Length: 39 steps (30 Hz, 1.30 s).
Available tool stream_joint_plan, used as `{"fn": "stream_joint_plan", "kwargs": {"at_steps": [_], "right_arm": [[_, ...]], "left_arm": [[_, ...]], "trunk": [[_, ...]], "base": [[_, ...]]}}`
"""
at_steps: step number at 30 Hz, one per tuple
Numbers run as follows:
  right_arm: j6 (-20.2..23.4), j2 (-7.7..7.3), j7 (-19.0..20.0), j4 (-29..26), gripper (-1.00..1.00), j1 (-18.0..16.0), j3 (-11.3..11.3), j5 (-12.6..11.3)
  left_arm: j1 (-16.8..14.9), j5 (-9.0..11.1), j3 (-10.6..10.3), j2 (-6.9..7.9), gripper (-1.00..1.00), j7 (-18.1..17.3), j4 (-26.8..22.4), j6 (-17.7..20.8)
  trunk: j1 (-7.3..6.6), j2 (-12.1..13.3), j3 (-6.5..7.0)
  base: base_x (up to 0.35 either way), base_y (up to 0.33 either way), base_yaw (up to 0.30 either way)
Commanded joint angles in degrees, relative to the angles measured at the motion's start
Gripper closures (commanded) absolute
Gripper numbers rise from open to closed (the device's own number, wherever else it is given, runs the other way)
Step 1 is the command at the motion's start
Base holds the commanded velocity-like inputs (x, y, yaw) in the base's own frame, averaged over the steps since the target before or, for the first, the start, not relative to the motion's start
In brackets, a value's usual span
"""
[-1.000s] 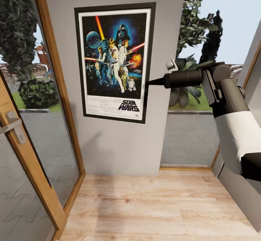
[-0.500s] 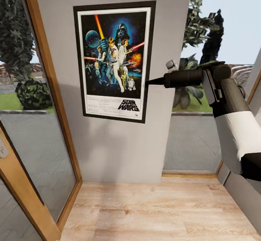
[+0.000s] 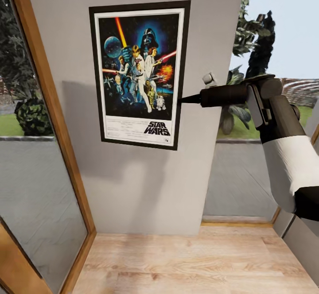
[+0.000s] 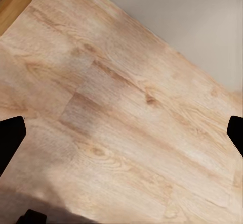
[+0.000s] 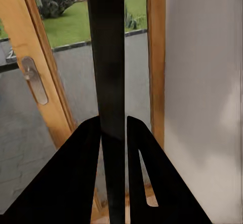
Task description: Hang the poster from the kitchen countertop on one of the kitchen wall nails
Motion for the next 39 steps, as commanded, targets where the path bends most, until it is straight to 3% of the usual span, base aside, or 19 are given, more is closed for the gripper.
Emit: {"fn": "stream_joint_plan", "kwargs": {"at_steps": [1, 33, 39], "right_arm": [[0.6, -0.06, -0.1, 0.0, 1.0, 0.0, 0.1, -0.6], [0.6, -0.06, 0.0, -0.4, 1.0, 0.0, 0.1, -0.6], [0.6, -0.06, 0.0, -0.7, 1.0, -0.1, 0.1, -0.6]], "left_arm": [[0.0, 0.6, -0.3, 0.02, -1.0, -0.3, 0.1, -0.1], [0.0, 0.6, -0.3, 0.02, -1.0, -0.2, 0.1, -0.1], [0.0, 0.6, -0.3, 0.02, -1.0, -0.2, 0.1, -0.1]], "trunk": [[0.06, 0.0, -0.03], [0.06, 0.0, -0.03], [0.06, 0.0, -0.03]], "base": [[0.339, 0.0, 0.0], [0.338, 0.0, 0.0], [0.116, 0.0, 0.0]]}}
